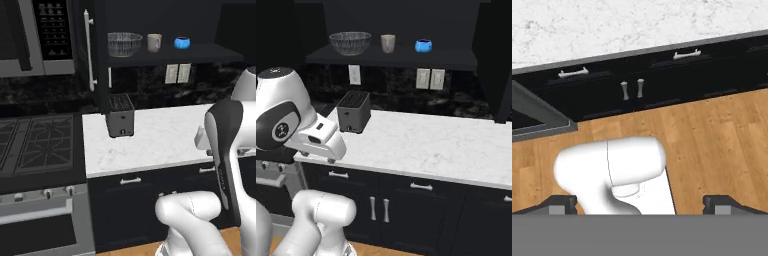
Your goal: Gather all objects into one cabinet and sort the glasses and bowls to opposite sides.
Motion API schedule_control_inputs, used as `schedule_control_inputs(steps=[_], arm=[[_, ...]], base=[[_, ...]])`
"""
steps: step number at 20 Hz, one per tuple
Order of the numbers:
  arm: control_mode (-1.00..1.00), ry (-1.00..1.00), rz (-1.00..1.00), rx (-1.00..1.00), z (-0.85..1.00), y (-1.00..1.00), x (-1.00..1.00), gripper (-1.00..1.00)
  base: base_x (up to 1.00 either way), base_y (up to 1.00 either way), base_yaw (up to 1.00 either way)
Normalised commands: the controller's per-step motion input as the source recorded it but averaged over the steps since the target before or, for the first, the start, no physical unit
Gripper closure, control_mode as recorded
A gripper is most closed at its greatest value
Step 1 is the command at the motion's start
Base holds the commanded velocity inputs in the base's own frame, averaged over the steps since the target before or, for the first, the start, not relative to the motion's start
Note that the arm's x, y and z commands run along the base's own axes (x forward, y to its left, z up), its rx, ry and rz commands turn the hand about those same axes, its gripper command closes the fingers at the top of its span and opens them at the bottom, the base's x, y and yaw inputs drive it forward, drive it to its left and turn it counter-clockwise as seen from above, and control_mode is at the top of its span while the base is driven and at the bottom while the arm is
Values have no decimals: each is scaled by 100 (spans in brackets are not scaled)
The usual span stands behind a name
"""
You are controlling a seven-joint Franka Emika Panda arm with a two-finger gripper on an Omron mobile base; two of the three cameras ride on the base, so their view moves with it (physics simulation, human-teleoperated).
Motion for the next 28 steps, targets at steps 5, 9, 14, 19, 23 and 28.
schedule_control_inputs(steps=[5,9,14,19,23,28], arm=[[100,0,0,0,0,0,0,-100],[100,0,0,0,0,0,0,-100],[100,0,0,0,0,0,0,-100],[100,0,0,0,0,0,0,-100],[100,0,0,0,0,0,0,-100],[100,0,0,0,0,0,0,-100]], base=[[-78,0,0],[-56,0,0],[-32,-1,-6],[-16,-14,-39],[-9,-10,-43],[-7,-10,-44]])
